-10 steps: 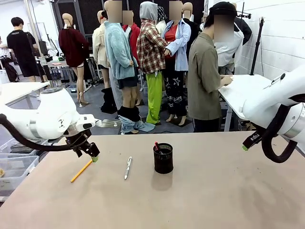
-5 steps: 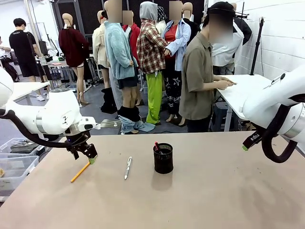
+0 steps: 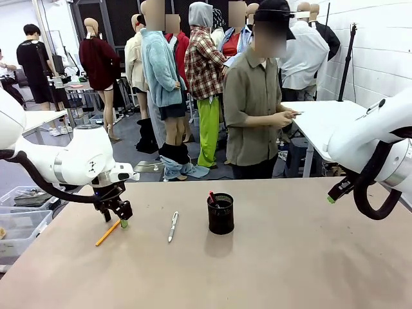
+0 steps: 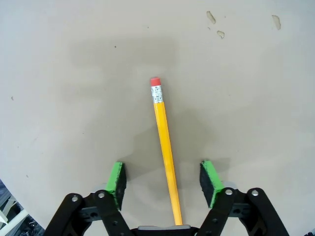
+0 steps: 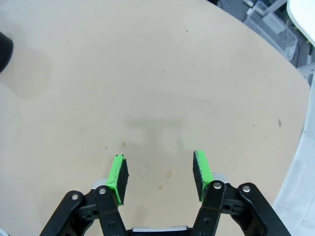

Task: Place the pens into the pen holder.
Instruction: Pick up a writing instrument from the table and place it into the Pen holder.

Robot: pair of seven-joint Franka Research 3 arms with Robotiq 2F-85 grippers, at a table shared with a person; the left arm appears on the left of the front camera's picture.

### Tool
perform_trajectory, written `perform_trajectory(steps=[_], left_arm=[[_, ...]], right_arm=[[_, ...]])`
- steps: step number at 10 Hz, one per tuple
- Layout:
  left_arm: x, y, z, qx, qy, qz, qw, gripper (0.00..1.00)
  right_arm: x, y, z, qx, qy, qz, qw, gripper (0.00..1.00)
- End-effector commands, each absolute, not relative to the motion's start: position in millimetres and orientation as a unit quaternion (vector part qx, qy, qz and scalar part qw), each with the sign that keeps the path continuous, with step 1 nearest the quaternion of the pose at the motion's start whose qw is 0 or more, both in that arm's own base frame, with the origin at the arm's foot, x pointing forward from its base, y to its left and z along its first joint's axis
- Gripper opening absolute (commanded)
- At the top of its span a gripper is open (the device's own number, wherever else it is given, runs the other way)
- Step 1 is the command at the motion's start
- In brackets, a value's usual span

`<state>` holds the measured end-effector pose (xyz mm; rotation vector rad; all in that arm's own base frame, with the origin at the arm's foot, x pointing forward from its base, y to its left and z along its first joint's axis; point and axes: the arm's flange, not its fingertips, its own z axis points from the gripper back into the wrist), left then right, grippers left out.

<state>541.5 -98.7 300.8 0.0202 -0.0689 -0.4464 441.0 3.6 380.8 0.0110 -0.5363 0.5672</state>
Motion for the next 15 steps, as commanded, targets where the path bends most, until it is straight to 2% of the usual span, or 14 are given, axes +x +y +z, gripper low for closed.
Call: perform_trajectory(steps=[1,2,3,11,15], left_arm=[[541,-99,297,0.026,-0.026,-0.22,0.975,0.3],[541,-98,297,0.024,-0.022,-0.22,0.975,0.1],[539,-99,296,0.024,-0.018,-0.221,0.975,0.0],[526,-101,284,0.028,-0.012,-0.206,0.978,0.0],[499,-74,319,-0.077,-0.107,-0.276,0.952,0.0]], right_arm=[[440,1,379,0.009,-0.272,0.28,0.921,0.67],[440,1,379,0.009,-0.272,0.28,0.921,0.67],[440,1,379,0.009,-0.272,0.28,0.921,0.67],[440,1,379,0.009,-0.272,0.28,0.921,0.67],[440,1,379,0.009,-0.272,0.28,0.921,0.67]])
